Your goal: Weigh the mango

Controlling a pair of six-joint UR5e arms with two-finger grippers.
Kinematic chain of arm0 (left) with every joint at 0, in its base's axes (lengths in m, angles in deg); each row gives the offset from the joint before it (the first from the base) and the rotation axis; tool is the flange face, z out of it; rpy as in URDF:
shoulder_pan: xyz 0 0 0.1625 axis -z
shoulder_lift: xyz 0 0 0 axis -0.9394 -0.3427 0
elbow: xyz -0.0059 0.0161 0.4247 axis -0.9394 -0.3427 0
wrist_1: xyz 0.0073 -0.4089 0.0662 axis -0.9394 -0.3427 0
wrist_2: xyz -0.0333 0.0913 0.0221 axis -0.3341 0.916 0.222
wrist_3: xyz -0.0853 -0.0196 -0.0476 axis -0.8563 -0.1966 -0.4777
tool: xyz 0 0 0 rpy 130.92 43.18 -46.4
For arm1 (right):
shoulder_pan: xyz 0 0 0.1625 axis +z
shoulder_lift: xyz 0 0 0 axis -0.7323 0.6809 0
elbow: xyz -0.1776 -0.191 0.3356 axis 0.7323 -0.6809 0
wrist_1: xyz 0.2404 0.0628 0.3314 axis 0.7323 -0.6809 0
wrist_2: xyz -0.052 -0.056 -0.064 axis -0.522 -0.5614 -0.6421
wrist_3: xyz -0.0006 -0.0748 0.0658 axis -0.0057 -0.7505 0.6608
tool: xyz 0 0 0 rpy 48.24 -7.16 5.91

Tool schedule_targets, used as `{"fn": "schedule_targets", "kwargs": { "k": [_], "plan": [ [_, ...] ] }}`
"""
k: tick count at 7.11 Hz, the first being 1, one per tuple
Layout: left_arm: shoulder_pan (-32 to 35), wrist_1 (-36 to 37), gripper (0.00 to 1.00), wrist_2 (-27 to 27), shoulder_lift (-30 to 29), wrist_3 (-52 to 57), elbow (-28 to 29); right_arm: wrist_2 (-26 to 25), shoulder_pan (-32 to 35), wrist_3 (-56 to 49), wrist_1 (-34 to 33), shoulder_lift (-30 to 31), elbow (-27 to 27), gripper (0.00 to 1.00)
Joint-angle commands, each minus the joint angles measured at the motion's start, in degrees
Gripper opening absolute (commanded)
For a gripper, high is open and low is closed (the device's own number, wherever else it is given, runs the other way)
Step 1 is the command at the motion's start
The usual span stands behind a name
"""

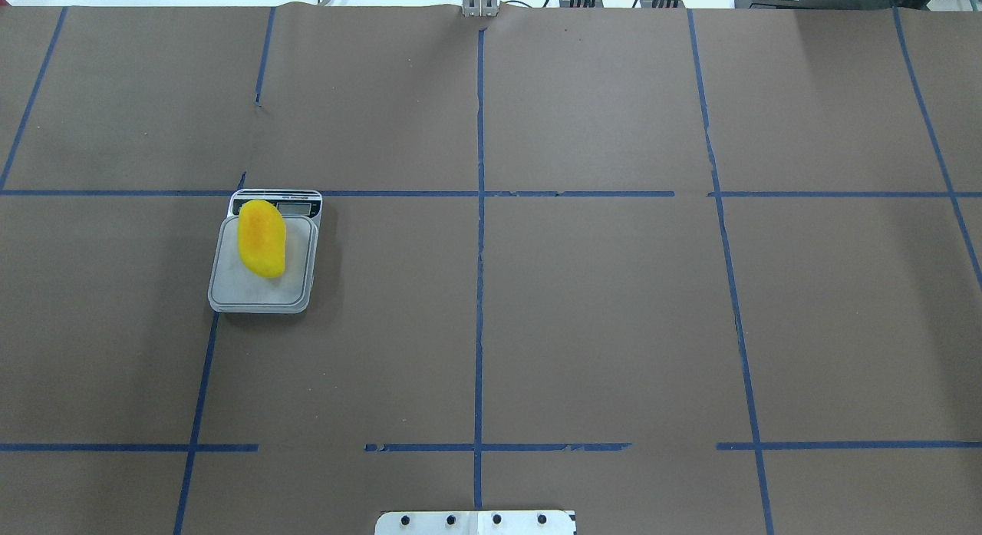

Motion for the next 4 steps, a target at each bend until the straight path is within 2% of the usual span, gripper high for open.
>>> {"fn": "schedule_targets", "kwargs": {
  "k": [1, 4],
  "plan": [
    [1.94, 0.16, 1.00, 0.20, -0.03, 0.04, -0.33, 0.00, 0.00, 0.00, 0.00, -0.03, 0.00, 1.00],
    [1.94, 0.25, 1.00, 0.03, -0.82, -0.04, -0.24, 0.00, 0.00, 0.00, 0.00, 0.06, 0.00, 1.00]
  ]
}}
